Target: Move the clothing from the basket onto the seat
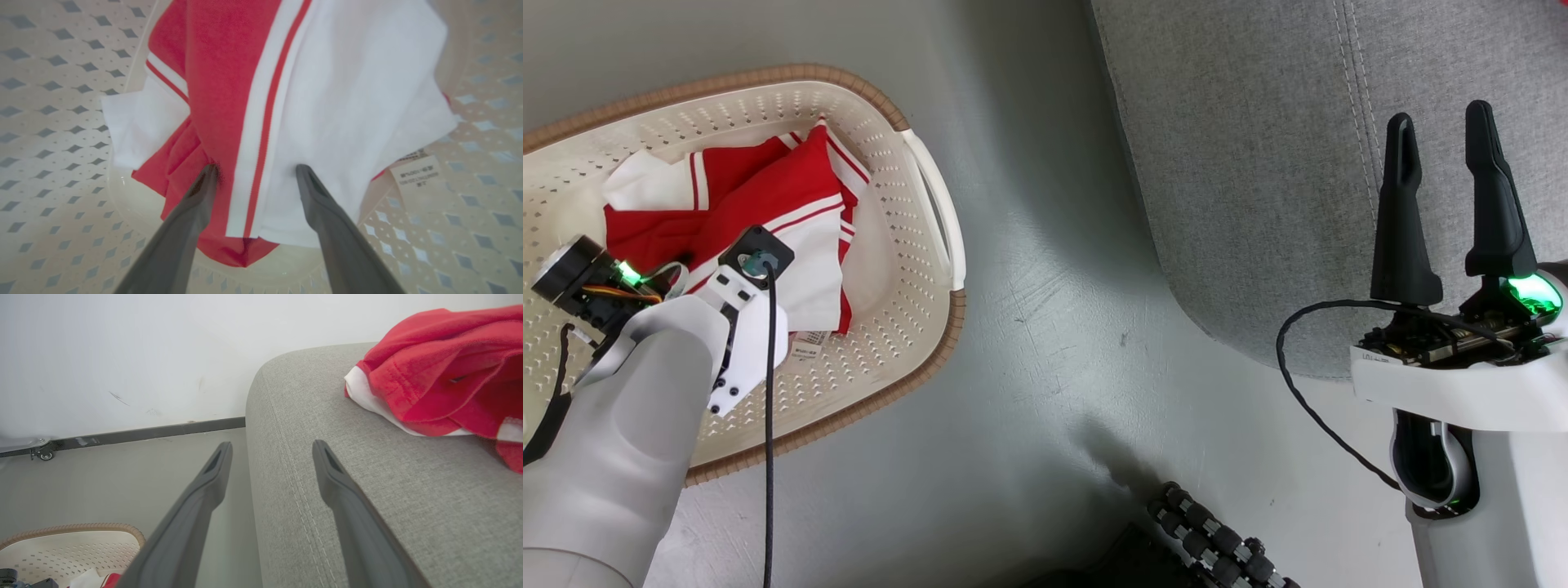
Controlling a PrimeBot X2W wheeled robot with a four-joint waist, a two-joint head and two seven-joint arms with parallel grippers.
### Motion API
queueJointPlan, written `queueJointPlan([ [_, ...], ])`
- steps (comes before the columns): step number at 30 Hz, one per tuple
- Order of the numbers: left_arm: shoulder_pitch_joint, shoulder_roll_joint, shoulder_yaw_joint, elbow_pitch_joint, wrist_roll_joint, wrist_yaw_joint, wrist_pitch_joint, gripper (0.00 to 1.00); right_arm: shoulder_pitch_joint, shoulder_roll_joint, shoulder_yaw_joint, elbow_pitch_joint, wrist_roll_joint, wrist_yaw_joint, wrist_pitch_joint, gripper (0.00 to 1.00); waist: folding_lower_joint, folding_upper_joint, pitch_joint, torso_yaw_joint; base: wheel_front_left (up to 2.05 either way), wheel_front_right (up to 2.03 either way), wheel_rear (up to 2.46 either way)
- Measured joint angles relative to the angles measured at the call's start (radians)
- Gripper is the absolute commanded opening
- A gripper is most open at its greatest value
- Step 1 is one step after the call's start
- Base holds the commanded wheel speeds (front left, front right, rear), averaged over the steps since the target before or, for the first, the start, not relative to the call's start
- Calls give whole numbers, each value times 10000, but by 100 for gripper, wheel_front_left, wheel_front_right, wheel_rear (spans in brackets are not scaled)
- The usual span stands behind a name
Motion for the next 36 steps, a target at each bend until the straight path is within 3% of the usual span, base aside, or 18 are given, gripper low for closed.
queueJointPlan([
  [1, 0, -8, 4, 73, -2, -2, 71, 87, 0, 0, 0, -2, 0, 0, 0, 100, 0, 0, 4, 0, 0, 0, 0],
  [3, 2, -25, 6, 153, -4, -2, 86, 45, 0, 0, -2, -2, 2, 0, 0, 100, 0, 0, 11, 1, 0, 0, 0],
  [7, 3, -54, 0, 169, -4, -4, 69, 0, -1, 0, 0, -6, 67, 0, 0, 100, 0, 0, 26, 0, 0, 0, 0],
  [14, 12, -61, 6, 196, -88, -2, -121, 0, -200, 0, 0, -36, 155, 0, 0, 100, 0, 0, 47, -7, 0, 0, 0],
  [36, 104, -182, 90, -221, -336, 650, -1469, 0, -585, 0, -140, 84, 207, 0, -23, 100, 0, 0, -369, 441, 0, 0, 0],
])
